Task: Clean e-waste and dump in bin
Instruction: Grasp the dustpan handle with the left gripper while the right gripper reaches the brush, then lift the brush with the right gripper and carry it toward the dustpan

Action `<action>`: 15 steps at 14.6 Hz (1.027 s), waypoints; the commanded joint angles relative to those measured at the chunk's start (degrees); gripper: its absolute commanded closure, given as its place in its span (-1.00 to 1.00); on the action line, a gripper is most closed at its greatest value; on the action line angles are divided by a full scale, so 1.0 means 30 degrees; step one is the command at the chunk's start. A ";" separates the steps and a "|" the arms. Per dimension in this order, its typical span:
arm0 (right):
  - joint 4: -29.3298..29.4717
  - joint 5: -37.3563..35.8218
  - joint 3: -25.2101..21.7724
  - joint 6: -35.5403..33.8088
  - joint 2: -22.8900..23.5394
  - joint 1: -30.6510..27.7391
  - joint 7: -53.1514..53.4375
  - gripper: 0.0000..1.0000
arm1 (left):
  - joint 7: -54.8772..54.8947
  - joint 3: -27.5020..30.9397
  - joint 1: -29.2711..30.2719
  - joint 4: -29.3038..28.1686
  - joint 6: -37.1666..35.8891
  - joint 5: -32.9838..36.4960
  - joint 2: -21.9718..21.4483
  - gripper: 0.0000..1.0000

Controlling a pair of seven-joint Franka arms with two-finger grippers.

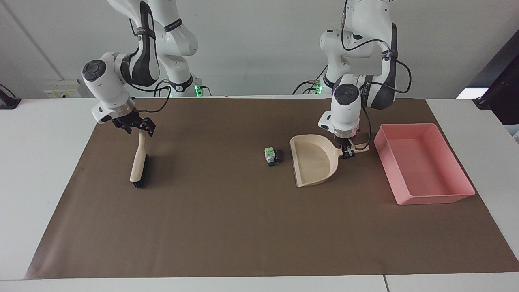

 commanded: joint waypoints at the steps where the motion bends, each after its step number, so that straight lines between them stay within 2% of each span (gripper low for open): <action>1: -0.0439 0.0231 0.0072 0.0519 -0.0010 -0.0101 0.0279 -0.81 | -0.0354 0.0201 -0.0279 -0.0352 0.0321 0.0441 -0.0396 1.00; 2: -0.0470 0.0231 0.0072 0.0519 -0.0040 -0.0071 0.0279 -0.72 | -0.0354 0.0230 -0.0366 -0.0032 0.0116 0.0441 -0.0425 1.00; 4: -0.0528 0.0231 0.0072 0.0490 -0.0069 -0.0042 0.0221 -0.35 | -0.0295 0.0259 -0.0338 0.0611 -0.0469 0.0499 -0.0425 1.00; 6: -0.0732 0.0260 0.0072 0.0461 -0.0127 -0.0013 0.0104 -0.09 | -0.0528 0.0231 -0.0426 0.1343 -0.2366 0.0616 -0.0367 1.00; 7: -0.0792 0.0231 0.0072 0.0403 -0.0157 0.0016 0.0074 0.12 | -0.0530 0.0201 -0.0426 0.1754 -0.2608 0.0994 -0.0280 1.00; 9: -0.0734 0.0231 0.0101 0.0285 -0.0128 0.0017 0.0161 0.78 | -0.0530 0.0172 -0.0890 0.1758 -0.3047 0.1085 -0.0279 1.00; 10: -0.0705 0.0231 0.0101 0.0227 -0.0128 0.0017 0.0249 1.00 | -0.0530 0.0201 -0.1243 0.1787 -0.3340 0.1086 -0.0308 1.00; 12: -0.0297 0.0231 0.0130 -0.0413 -0.0070 0.0046 0.0279 1.00 | -0.0559 0.0201 -0.1740 0.1759 -0.3577 0.1144 -0.0134 1.00; 15: 0.1895 0.0231 0.0247 -0.3221 0.0019 0.1066 0.0861 1.00 | -0.0617 0.0201 -0.2443 0.1321 -0.4046 0.1203 -0.0219 1.00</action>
